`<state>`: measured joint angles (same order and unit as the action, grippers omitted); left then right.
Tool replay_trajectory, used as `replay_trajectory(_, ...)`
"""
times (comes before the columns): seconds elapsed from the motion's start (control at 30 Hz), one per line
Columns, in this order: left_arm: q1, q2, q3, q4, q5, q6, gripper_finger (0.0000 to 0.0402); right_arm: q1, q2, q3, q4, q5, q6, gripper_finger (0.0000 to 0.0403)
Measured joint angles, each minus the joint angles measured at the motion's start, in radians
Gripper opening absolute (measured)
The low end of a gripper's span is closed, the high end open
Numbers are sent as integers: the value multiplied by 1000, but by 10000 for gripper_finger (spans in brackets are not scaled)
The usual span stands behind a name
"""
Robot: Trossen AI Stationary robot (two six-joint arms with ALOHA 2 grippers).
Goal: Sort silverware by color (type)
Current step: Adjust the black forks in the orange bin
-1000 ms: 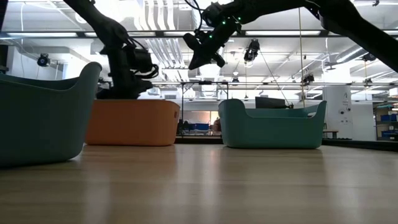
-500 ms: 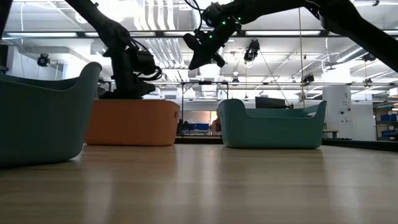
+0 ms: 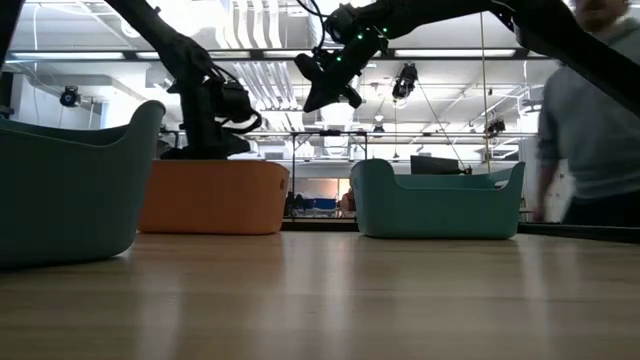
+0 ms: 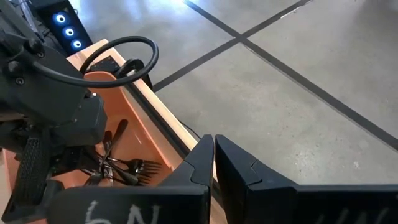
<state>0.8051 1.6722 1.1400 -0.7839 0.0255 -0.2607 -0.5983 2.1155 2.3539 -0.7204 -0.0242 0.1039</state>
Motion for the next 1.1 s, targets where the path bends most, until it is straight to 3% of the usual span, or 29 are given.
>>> replay_trajectory(0.7, 0, -1, 0, 23, -1, 12, 0, 0, 0, 0, 0, 0, 7, 9)
replay_trajectory(1.1, 0, -3, 0, -49, -1, 39, 0, 0, 0, 0, 0, 1, 13, 9)
